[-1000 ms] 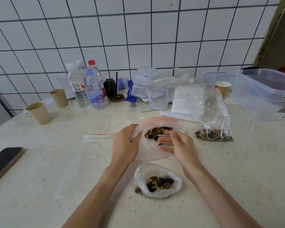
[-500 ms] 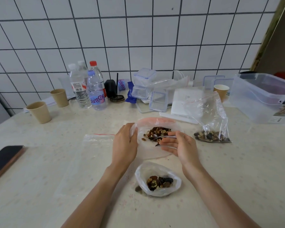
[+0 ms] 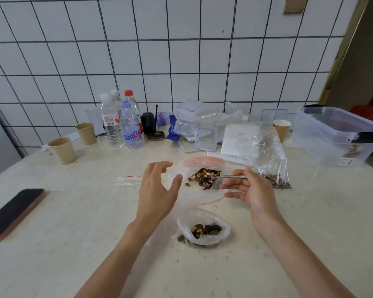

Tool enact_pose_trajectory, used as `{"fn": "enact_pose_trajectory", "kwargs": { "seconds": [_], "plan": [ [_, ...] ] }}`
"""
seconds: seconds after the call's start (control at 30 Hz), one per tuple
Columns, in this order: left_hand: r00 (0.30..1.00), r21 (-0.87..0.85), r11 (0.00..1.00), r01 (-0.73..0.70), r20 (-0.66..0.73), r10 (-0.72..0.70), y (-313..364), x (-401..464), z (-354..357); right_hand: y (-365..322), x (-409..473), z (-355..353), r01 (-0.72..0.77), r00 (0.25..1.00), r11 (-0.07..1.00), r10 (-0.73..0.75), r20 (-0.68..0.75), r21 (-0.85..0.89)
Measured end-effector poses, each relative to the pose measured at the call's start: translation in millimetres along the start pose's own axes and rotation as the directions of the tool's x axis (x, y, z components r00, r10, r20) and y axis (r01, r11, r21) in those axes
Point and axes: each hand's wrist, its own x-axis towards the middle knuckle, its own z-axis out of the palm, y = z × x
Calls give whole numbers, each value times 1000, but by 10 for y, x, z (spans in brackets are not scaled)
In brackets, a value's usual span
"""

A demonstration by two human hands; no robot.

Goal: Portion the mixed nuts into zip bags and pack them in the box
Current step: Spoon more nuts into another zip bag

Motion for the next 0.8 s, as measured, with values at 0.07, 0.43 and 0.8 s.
{"fn": "enact_pose_trajectory", "kwargs": {
  "seconds": [0.07,0.43,0.8],
  "plan": [
    [999,17,1000,-25,20,25,58,-96,-93,-133,-121,-81,26,999,999,-26,22,-19],
    [909,-24,989,145,397,-124,154,-535,-243,-225,-764,-351,-23,995,991,36,97,-129],
    [817,-298,847,440,524,-240,170,-485,-265,-254,-1026,-497,759,642,138,-326,694,-637]
  ]
}}
